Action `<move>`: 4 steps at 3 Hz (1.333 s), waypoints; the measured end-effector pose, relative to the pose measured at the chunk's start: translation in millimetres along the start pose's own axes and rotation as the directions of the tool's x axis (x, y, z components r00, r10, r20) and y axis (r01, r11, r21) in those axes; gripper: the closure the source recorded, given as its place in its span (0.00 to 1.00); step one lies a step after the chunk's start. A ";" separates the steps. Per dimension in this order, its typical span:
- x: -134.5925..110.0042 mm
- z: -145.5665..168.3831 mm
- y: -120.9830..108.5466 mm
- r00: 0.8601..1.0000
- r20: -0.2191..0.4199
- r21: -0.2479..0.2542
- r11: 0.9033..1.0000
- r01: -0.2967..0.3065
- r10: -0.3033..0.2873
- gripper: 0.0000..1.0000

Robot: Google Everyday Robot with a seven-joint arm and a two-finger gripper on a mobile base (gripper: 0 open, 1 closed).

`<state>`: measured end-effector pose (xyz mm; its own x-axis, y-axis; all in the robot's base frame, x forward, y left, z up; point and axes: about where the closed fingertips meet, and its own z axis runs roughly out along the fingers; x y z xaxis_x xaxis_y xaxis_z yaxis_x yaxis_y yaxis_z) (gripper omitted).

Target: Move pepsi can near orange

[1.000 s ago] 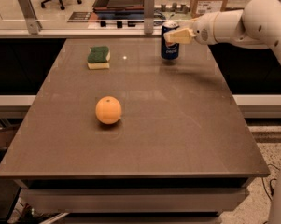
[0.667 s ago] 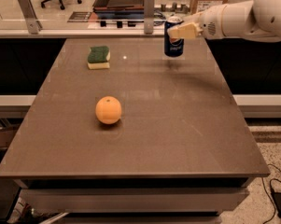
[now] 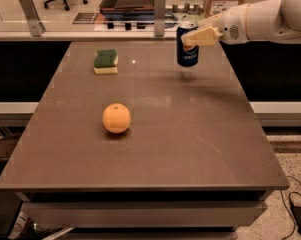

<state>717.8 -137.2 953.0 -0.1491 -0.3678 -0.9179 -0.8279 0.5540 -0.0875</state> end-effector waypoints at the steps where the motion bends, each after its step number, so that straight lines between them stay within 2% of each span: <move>1: 4.1 -0.4 29.2 0.999 -0.029 -0.072 0.997 0.030 -0.032 1.00; 2: 6.3 -4.1 64.7 0.996 -0.054 -0.130 0.989 0.069 -0.076 1.00; 3: 7.0 -10.4 96.5 0.993 -0.052 -0.153 0.983 0.100 -0.109 1.00; 4: 6.2 -18.2 120.3 0.991 -0.027 -0.155 0.980 0.127 -0.132 1.00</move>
Offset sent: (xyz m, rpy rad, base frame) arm -0.1013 0.0465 -0.0146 -0.1217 0.0340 0.2189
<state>607.3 -86.5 943.9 -0.0528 -0.4576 -0.8876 -0.9136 0.3809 -0.1420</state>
